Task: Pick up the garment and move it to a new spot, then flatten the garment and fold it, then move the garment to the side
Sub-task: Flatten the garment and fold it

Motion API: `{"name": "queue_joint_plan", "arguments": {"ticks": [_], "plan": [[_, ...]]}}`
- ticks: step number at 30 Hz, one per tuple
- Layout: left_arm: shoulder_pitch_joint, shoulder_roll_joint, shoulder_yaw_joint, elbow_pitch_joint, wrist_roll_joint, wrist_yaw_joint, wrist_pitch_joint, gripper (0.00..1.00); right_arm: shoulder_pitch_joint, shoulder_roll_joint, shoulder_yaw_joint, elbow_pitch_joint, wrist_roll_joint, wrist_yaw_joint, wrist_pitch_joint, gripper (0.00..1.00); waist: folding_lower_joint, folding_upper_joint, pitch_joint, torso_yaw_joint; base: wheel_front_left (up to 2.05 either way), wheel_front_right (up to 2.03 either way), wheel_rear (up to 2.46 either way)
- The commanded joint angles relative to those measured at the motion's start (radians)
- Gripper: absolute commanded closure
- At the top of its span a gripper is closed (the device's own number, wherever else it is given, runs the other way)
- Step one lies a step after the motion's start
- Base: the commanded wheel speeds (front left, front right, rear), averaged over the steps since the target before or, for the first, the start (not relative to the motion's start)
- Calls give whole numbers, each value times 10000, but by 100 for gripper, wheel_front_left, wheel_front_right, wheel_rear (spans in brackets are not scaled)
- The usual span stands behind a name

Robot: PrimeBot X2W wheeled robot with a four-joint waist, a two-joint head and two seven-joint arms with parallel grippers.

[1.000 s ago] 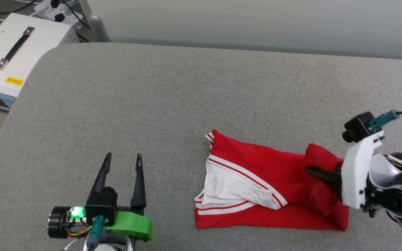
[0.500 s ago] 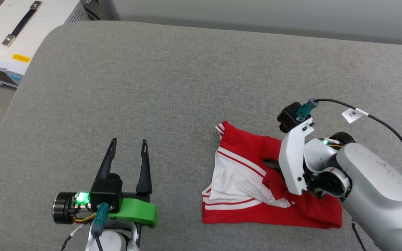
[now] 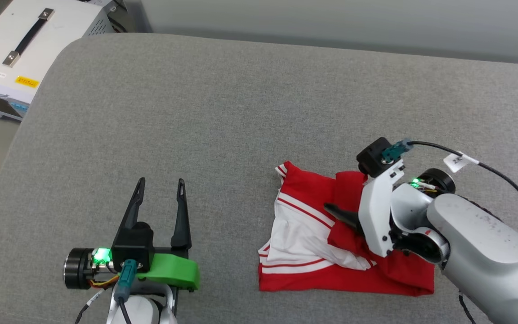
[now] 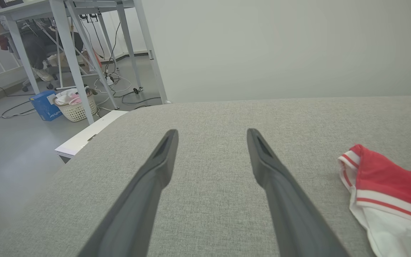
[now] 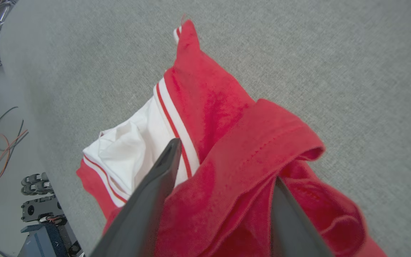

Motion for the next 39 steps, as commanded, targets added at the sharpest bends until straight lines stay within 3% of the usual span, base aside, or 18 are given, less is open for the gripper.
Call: {"name": "queue_joint_plan", "arguments": {"ticks": [1, 8, 13, 21, 25, 31, 39], "plan": [[104, -7, 54, -2, 93, -33, -59, 0, 24, -257, -46, -285, 42, -6, -411, 0, -1, 0, -331, -135, 0, 0, 0], [585, 147, 316, -95, 104, 23, -59, 0, 610, -1388, -1376, -1489, -719, -6, -2853, 0, -1, 0, -1009, -632, 0, 0, 0], [813, 158, 409, -193, 83, 43, -59, 0, 1344, -1291, -3213, -1487, -2252, -6, -4710, 0, -1, 0, -1300, -994, 0, 0, 0], [979, 131, 448, -247, 78, 27, -59, 0, 3178, -13, -6531, -1626, -5268, -6, -6755, 0, -1, 0, -1624, -1330, 0, 0, 0], [1038, 141, 428, -270, 106, -3, -59, 0, 4494, 1146, -8188, -2393, -6522, -6, -7081, 0, -1, 0, -1747, -1403, 0, 0, 0], [1150, 167, 389, -335, 121, -45, -59, 0, 5866, 2183, -9098, -3341, -7307, -6, -7148, 0, -1, 0, -1863, -1405, 0, 0, 0], [1388, 210, 351, -310, 52, -141, -59, 0, 7065, 2823, -9216, -3900, -7670, -6, -7153, 0, -1, 0, -1909, -1330, 0, 0, 0]]}}
